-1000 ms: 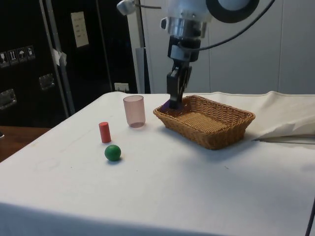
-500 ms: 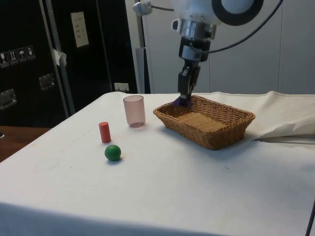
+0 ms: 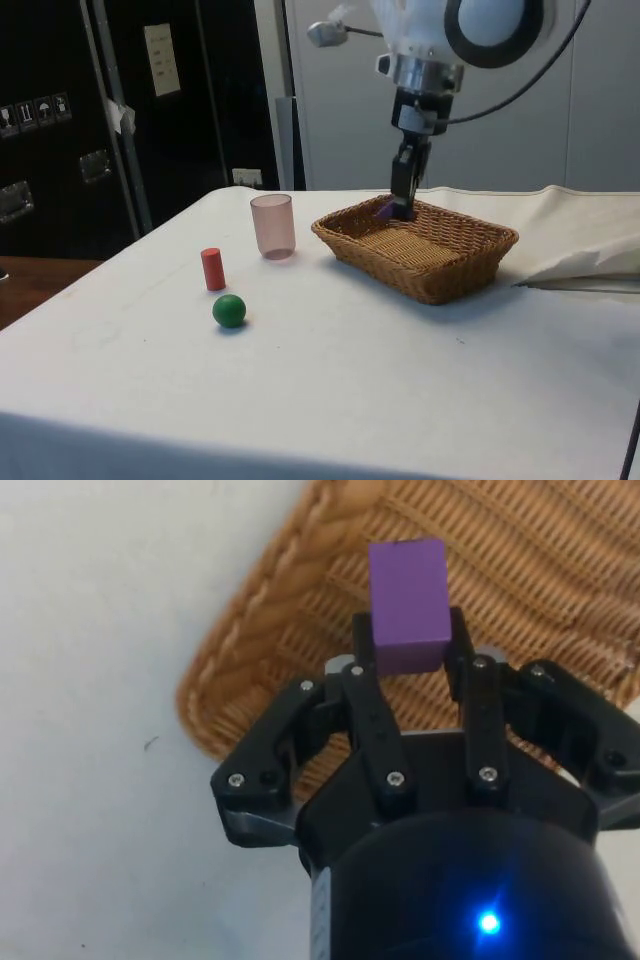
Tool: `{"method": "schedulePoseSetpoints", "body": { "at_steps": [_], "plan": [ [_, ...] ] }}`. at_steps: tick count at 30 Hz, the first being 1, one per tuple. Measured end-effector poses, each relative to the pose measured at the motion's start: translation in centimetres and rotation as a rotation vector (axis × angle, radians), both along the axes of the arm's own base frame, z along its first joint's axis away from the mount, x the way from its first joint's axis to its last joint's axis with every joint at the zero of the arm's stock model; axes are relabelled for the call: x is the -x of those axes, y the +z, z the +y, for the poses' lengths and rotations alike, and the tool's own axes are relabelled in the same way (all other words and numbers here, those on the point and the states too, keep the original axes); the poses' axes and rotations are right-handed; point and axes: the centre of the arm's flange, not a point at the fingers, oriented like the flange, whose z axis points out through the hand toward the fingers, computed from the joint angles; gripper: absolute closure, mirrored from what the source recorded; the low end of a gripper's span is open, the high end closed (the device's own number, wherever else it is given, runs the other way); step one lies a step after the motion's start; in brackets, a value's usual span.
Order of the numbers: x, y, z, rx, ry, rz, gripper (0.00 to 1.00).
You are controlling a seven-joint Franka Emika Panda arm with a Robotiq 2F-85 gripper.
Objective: Pick up the triangular block and place it into the basket.
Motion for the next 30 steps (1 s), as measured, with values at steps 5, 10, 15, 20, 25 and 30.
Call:
{"method": "schedulePoseSetpoints", "body": {
  "at_steps": [5, 10, 15, 20, 25, 30],
  "plan": [
    [0.7, -1.2, -2.2, 0.018, -0.004, 0.013, 0.67],
    [1.0, -1.8, -3.8, 0.034, -0.011, 0.022, 0.67],
    [1.1, -2.5, -5.0, 0.047, -0.018, 0.041, 0.67],
    [1.2, -3.0, -5.1, 0.051, -0.020, 0.054, 0.67],
    [1.4, -3.5, -5.1, 0.055, -0.020, 0.068, 0.67],
    [1.5, -4.1, -5.1, 0.062, -0.025, 0.080, 0.67]
  ]
}}
